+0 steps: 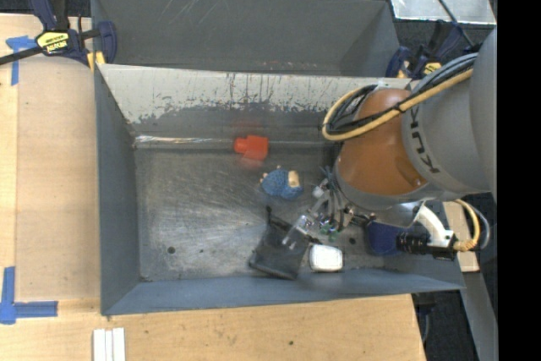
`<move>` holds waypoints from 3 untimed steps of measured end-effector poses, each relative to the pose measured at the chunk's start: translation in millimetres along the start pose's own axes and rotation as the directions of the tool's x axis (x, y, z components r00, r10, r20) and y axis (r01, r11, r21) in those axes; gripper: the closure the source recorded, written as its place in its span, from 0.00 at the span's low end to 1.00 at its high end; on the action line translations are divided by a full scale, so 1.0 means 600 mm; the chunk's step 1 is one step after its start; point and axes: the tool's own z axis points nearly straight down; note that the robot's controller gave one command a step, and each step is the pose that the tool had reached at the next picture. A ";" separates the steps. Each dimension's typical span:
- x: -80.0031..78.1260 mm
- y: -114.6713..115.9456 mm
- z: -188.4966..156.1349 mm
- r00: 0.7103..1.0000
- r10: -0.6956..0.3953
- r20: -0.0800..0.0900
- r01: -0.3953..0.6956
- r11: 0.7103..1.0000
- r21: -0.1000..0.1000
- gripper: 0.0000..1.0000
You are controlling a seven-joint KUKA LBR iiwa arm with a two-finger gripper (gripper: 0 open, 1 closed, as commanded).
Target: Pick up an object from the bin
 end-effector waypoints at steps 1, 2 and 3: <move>0.002 0.024 0.052 0.972 0.234 -0.003 -0.234 0.972 0.003 0.00; 0.027 0.030 0.051 0.919 0.394 0.009 -0.394 0.919 -0.009 0.00; 0.022 0.032 0.046 0.919 0.395 0.014 -0.395 0.919 -0.016 1.00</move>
Offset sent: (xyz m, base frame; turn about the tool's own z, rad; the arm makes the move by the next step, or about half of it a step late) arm 0.0079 0.0136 -0.0347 0.2386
